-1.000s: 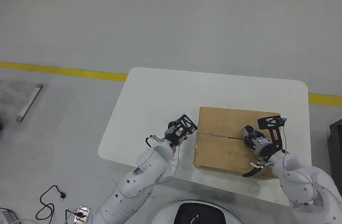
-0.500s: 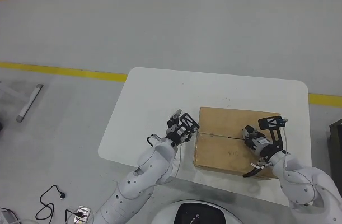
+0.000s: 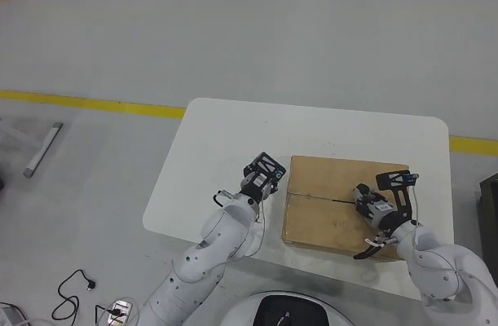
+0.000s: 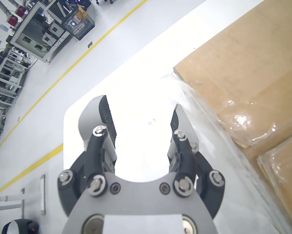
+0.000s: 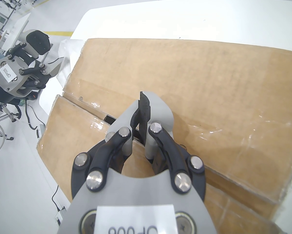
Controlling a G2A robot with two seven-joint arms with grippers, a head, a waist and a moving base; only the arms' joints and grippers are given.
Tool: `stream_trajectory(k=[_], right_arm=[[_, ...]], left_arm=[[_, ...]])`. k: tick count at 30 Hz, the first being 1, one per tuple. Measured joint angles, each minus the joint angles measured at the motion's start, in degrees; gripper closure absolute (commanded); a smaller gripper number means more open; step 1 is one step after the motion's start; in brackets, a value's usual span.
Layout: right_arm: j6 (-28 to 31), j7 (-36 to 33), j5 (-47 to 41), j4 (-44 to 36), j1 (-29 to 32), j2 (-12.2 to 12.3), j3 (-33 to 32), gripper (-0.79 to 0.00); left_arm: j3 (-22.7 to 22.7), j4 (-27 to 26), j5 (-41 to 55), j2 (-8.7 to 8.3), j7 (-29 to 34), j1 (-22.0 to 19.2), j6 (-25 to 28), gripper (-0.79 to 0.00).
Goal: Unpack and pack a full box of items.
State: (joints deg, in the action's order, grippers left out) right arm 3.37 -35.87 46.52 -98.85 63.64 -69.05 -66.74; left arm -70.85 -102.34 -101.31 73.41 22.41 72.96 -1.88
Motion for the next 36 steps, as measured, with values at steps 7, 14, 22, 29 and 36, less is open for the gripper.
stream_trajectory(k=[7, 14, 22, 29, 36], right_arm=[[-0.02, -0.16, 0.18, -0.10, 0.07, -0.03, -0.16, 0.000], [0.06, 0.01, 0.17, -0.10, -0.03, -0.09, -0.26, 0.000], [-0.02, 0.11, 0.10, -0.08, -0.09, -0.19, -0.17, 0.000], [-0.05, 0.29, 0.04, 0.05, -0.10, -0.27, -0.13, 0.000], [0.10, 0.12, 0.02, 0.28, -0.33, -0.38, 0.21, 0.000]], left_arm=[[-0.28, -3.29, 3.59, 0.01, -0.06, 0.16, 5.78, -0.711], [0.00, -6.06, 5.98, -0.05, 1.54, 0.18, 11.26, -0.785], [-2.40, -9.25, 5.50, -0.38, 4.94, 1.72, 12.62, -0.785], [-8.55, -12.28, 7.80, -1.15, 12.13, 5.80, 15.66, -0.785], [-11.95, -11.11, 17.59, -0.96, 19.46, 6.97, 12.99, -0.785]])
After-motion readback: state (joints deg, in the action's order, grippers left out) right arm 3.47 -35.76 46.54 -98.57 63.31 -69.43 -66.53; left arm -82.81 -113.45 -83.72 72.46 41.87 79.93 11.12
